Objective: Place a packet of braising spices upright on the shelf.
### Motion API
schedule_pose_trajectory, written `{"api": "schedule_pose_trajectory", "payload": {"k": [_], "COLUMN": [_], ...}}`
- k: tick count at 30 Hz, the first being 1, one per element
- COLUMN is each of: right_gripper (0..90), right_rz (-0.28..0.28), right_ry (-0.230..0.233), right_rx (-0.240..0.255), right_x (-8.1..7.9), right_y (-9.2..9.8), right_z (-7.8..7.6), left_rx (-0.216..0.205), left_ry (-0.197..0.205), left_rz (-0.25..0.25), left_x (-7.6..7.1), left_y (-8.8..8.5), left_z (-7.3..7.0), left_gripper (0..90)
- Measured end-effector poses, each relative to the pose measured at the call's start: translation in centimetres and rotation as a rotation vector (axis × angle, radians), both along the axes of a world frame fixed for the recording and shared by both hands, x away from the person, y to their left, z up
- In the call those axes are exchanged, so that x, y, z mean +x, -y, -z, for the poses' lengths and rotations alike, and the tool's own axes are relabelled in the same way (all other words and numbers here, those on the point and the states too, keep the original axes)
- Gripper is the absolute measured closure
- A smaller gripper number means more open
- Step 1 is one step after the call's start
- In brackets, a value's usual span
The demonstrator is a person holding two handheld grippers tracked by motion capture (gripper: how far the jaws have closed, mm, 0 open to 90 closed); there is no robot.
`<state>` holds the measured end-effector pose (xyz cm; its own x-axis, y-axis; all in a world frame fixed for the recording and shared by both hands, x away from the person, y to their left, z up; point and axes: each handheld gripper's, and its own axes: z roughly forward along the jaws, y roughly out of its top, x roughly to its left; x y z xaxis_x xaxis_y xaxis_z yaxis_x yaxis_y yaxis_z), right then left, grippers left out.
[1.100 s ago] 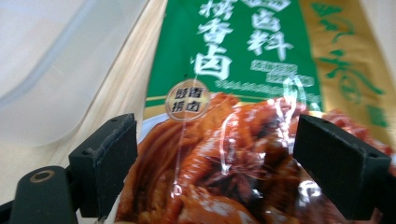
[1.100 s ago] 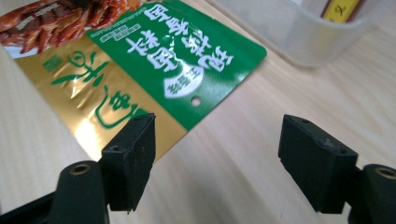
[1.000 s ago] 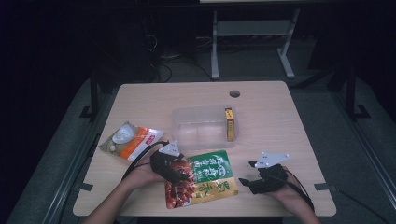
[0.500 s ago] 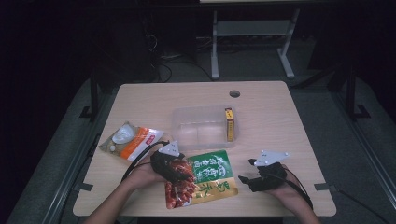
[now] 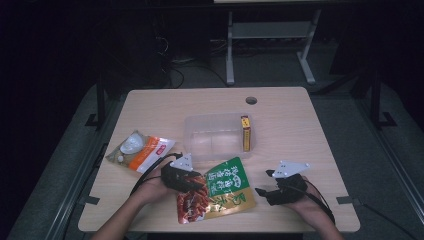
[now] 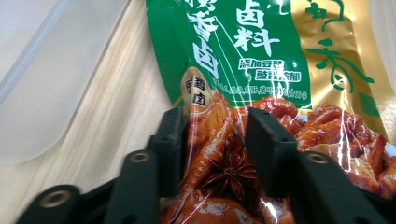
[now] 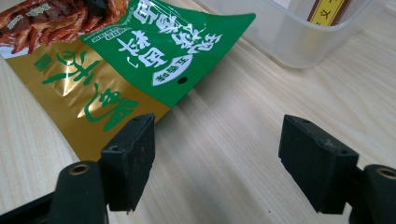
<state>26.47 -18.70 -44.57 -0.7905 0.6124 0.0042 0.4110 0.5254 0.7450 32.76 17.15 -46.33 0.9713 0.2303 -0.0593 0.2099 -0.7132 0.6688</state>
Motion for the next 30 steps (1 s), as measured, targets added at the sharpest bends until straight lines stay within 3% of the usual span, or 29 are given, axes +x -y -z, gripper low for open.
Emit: {"api": "schedule_pose_trajectory", "payload": {"k": [6, 12, 18, 21, 28, 30], "right_gripper": [26.8, 26.7, 26.7, 26.6, 26.6, 26.6], "right_rz": [-0.001, 0.001, 0.006, 0.012, 0.022, 0.021], "right_ry": [-0.003, -0.007, -0.005, -0.005, -0.003, -0.003], "right_rx": [0.003, 0.009, 0.012, 0.014, 0.022, 0.023], "right_x": [0.0, 0.0, 0.1, 0.2, 0.2, 0.2], "right_y": [-0.1, 0.0, 0.2, 0.5, 0.8, 0.8], "right_z": [0.0, -0.1, -0.1, -0.1, -0.3, -0.3], "left_rx": [0.004, 0.008, -0.030, -0.044, -0.101, -0.135], "left_ry": [-0.007, -0.034, -0.099, -0.112, -0.097, -0.095], "left_rz": [-0.005, -0.034, -0.060, -0.055, -0.045, -0.055], "left_x": [0.0, 0.0, 0.0, -0.1, -0.9, -1.1], "left_y": [0.0, 0.0, -0.5, -0.8, -1.6, -1.9], "left_z": [-0.1, -0.3, -0.5, -0.7, -2.1, -2.6], "left_gripper": [79.4, 86.9, 89.4, 89.6, 89.8, 89.8]}}
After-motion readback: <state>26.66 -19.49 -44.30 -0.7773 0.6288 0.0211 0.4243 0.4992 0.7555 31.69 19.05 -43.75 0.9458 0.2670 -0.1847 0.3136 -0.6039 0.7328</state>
